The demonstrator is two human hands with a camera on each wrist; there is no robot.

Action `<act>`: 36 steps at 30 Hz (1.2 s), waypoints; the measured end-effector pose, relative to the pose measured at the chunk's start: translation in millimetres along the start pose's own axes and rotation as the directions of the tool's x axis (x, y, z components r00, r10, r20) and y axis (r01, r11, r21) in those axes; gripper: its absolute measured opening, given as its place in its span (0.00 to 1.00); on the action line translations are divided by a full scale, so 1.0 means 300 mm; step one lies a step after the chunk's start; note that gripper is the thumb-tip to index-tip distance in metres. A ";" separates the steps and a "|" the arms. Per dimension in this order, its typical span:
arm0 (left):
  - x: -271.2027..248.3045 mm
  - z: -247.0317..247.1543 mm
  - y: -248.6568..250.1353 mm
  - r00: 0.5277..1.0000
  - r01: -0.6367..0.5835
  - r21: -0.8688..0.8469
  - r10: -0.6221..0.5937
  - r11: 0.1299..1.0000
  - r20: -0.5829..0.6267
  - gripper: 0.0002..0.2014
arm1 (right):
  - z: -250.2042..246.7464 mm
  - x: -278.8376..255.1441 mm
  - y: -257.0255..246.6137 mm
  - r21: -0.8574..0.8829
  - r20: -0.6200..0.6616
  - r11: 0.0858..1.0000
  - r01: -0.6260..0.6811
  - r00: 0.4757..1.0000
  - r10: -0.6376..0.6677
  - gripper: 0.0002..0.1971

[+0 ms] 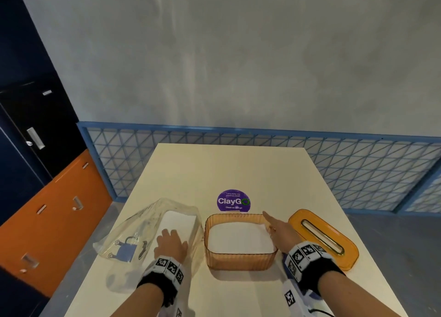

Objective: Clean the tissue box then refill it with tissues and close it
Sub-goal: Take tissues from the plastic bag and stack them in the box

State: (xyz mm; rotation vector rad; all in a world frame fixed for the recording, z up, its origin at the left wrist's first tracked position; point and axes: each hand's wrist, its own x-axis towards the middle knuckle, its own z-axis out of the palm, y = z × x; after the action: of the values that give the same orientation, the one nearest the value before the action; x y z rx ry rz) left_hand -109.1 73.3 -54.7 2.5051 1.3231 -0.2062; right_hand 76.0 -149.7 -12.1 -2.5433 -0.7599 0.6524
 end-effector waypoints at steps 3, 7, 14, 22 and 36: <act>-0.003 0.029 -0.007 1.000 -0.014 0.059 0.013 0.998 0.009 0.23 | 0.000 0.002 0.009 -0.013 -0.047 1.000 0.000 0.999 0.000 0.27; 0.002 0.025 0.011 1.000 0.014 0.072 -0.014 0.997 0.010 0.22 | 0.001 0.002 0.008 -0.005 -0.056 1.000 -0.005 0.998 0.005 0.27; 0.025 0.016 0.022 0.997 0.048 0.061 -0.051 0.997 0.054 0.15 | -0.001 0.001 0.007 0.003 -0.063 1.000 -0.012 0.998 0.012 0.27; 0.042 0.003 0.030 0.998 -0.019 0.133 0.010 0.991 0.067 0.23 | -0.004 0.003 0.000 -0.044 -0.038 0.999 -0.029 0.999 0.027 0.28; 0.007 -0.139 0.049 0.998 -0.055 0.086 0.055 0.995 -0.001 0.14 | -0.028 -0.004 -0.009 -0.056 0.028 0.998 -0.010 1.000 0.012 0.27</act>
State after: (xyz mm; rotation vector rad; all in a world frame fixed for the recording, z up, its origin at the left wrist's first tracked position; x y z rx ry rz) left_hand -96.4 80.7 -13.1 2.6104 1.2697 -0.2524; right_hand 78.6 -150.4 -3.8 -2.5957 -0.7851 0.6815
